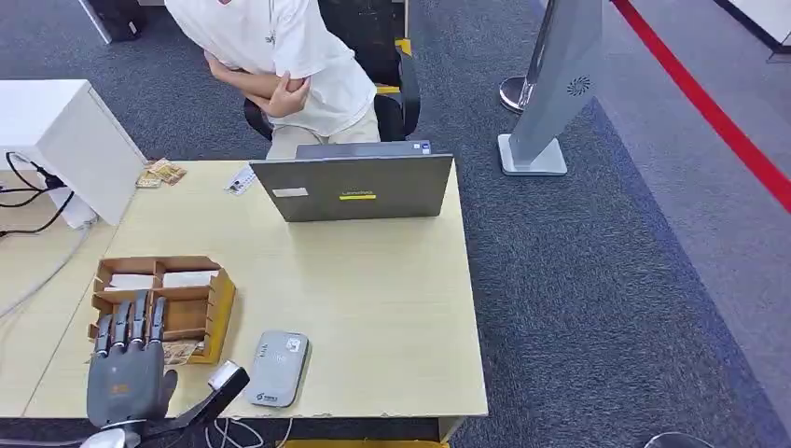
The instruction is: Pass the card to the sensor for recognition and then transmit it.
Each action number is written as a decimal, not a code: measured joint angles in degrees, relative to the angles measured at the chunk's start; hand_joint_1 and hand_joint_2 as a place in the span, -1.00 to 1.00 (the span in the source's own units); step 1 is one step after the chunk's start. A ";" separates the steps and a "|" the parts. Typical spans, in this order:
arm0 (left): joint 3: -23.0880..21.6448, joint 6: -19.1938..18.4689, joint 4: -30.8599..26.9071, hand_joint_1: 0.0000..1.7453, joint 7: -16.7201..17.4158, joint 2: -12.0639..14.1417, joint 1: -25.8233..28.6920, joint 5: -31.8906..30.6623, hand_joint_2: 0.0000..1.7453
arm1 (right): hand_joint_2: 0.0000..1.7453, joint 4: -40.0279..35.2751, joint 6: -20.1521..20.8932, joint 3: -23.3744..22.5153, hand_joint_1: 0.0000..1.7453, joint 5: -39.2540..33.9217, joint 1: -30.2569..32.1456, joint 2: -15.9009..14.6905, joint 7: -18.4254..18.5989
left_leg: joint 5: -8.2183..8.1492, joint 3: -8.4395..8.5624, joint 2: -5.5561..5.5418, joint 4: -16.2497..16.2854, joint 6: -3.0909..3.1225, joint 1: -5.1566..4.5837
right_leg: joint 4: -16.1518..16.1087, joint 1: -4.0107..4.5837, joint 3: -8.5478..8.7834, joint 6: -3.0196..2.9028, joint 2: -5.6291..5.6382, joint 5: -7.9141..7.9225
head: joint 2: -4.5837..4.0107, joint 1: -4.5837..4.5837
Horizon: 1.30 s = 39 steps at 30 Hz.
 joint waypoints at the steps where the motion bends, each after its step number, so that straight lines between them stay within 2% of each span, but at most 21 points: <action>1: 0.00 -0.02 0.24 -1.00 0.00 -0.04 -0.08 -0.02 1.00 | 1.00 0.00 0.02 0.00 -1.00 0.02 -0.01 0.00 0.00 | 0.00 0.00 0.00 0.00 0.00 0.00 | 0.00 0.00 0.00 0.00 0.00 0.00 | 0.00 0.00; 15: -0.09 -1.86 3.65 -1.00 -0.02 -0.70 -2.63 -0.57 1.00 | 1.00 0.00 0.17 -0.02 -1.00 1.05 -0.08 0.00 0.26 | 0.00 0.01 0.00 0.00 0.00 0.00 | 0.00 0.00 0.00 0.00 0.00 0.00 | 0.00 0.00; 33: -0.11 -2.16 4.63 -1.00 0.17 -0.98 -2.79 0.31 1.00 | 1.00 0.00 0.17 -1.29 -1.00 2.10 -0.10 0.00 0.26 | 0.00 0.00 0.00 0.00 0.00 0.00 | 0.00 0.00 0.00 0.00 0.00 0.00 | 0.00 0.00; 34: -0.11 -2.16 4.63 1.00 0.17 -0.98 -2.79 0.31 1.00 | 1.00 0.00 0.17 -1.31 -1.00 2.10 -0.10 0.02 0.26 | 0.00 0.00 0.00 0.00 0.00 0.00 | 0.00 0.00 0.00 0.00 0.00 0.00 | 0.00 0.00; 39: -0.13 -2.49 4.74 1.00 -0.09 -0.98 -2.79 1.13 1.00 | 1.00 0.00 0.17 -1.35 -1.00 2.25 -0.10 0.00 0.26 | 0.00 0.00 0.00 0.00 0.00 0.00 | 0.00 0.00 -0.01 0.00 0.00 0.00 | 0.00 0.00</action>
